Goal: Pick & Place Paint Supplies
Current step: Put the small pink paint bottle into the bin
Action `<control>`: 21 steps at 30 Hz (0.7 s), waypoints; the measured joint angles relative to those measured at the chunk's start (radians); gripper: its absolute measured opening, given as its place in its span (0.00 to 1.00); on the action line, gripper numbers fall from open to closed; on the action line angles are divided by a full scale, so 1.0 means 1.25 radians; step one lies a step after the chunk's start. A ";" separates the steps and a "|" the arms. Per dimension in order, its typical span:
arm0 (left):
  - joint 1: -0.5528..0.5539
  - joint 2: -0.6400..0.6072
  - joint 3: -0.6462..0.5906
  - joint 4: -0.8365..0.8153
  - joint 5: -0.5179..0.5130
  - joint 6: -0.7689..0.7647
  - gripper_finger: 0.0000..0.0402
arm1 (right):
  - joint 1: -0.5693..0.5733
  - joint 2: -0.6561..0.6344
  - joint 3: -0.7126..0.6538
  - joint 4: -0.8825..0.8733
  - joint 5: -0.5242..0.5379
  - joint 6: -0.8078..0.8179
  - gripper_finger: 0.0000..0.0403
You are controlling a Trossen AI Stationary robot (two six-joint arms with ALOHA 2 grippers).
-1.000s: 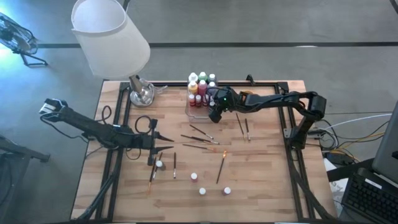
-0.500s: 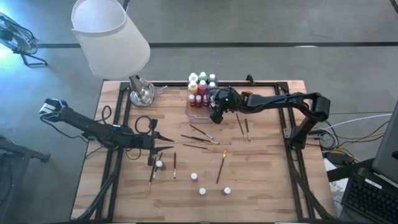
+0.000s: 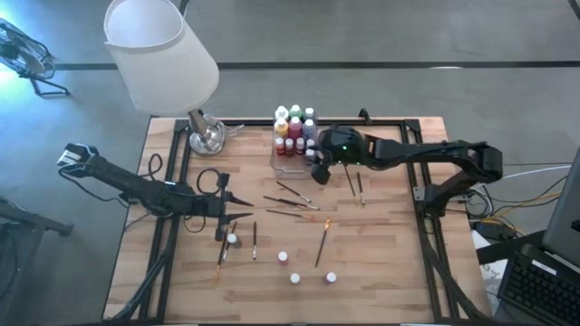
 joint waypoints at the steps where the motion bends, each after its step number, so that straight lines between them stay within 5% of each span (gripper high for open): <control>1: 0.000 0.000 0.000 0.000 0.000 0.000 0.27 | 0.009 -0.019 0.000 -0.006 0.000 0.000 0.39; 12: 0.000 0.000 0.000 -0.001 0.000 0.000 0.27 | 0.178 -0.215 0.001 -0.093 0.114 -0.013 0.33; 21: 0.000 0.000 0.000 -0.006 0.000 0.000 0.27 | 0.348 -0.281 0.002 -0.230 0.253 0.092 0.35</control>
